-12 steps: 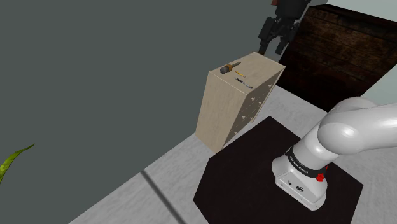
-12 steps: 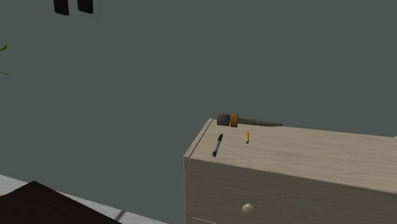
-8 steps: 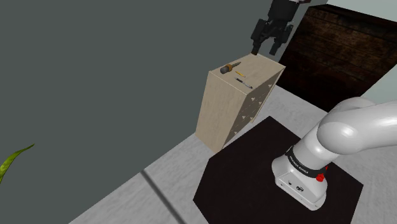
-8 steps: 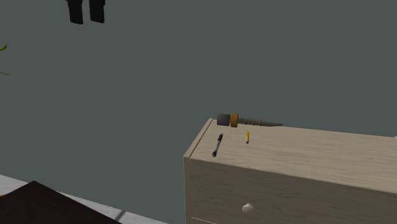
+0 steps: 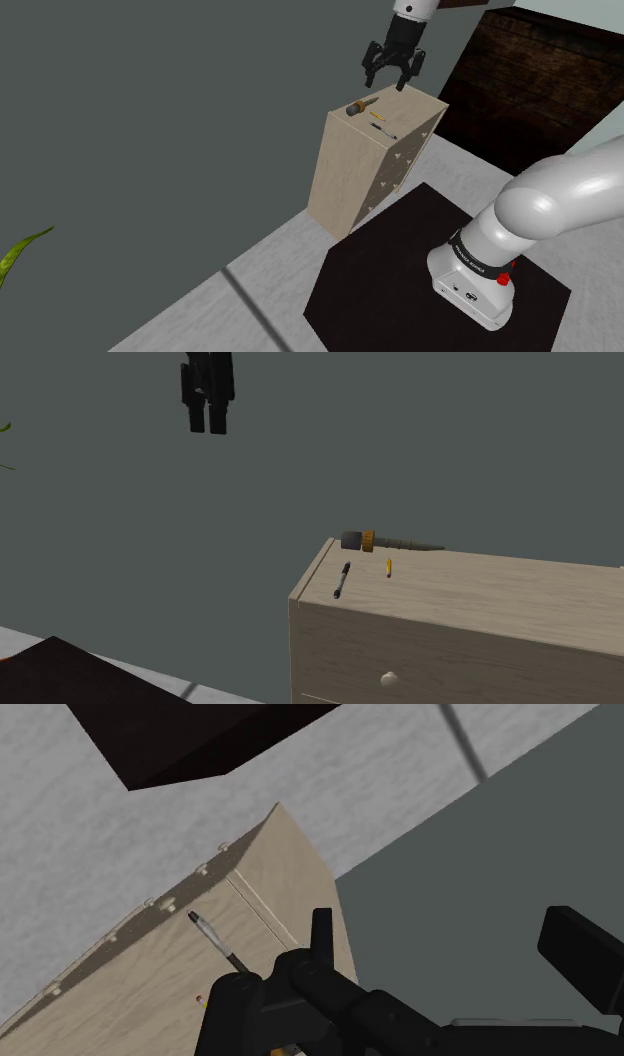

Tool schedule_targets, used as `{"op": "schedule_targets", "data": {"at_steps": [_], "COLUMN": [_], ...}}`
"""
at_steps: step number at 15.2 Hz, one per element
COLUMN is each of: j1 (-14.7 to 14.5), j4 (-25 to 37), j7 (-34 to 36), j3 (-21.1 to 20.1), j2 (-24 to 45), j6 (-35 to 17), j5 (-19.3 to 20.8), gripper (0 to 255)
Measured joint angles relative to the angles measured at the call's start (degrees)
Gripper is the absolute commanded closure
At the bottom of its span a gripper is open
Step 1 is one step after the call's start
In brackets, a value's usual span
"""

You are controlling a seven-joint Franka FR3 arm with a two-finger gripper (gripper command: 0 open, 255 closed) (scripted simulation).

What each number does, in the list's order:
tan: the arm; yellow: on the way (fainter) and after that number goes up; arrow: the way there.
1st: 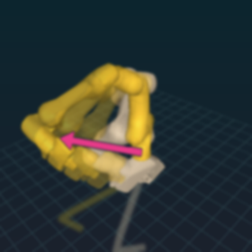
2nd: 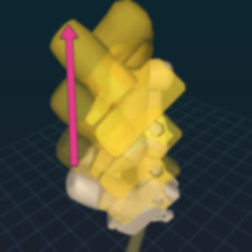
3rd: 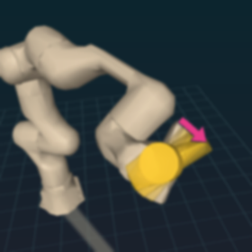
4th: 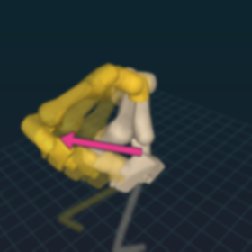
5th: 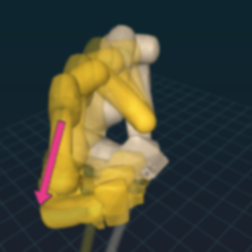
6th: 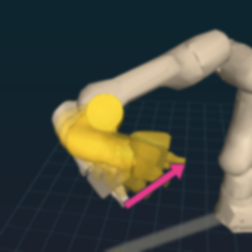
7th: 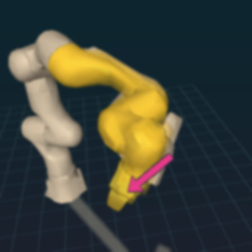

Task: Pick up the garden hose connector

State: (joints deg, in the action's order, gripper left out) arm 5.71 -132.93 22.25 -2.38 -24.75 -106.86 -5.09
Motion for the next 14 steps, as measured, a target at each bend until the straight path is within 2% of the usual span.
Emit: {"op": "schedule_targets", "data": {"at_steps": [7,14], "j1": [3.28,6.10], "j4": [5.21,13.76], "j7": [9.85,18.92], "j3": [-0.35,1.32], "j2": [12.89,26.28], "j6": [-9.15,-15.24], "j5": [1.77,4.14], "gripper": [0,0]}}
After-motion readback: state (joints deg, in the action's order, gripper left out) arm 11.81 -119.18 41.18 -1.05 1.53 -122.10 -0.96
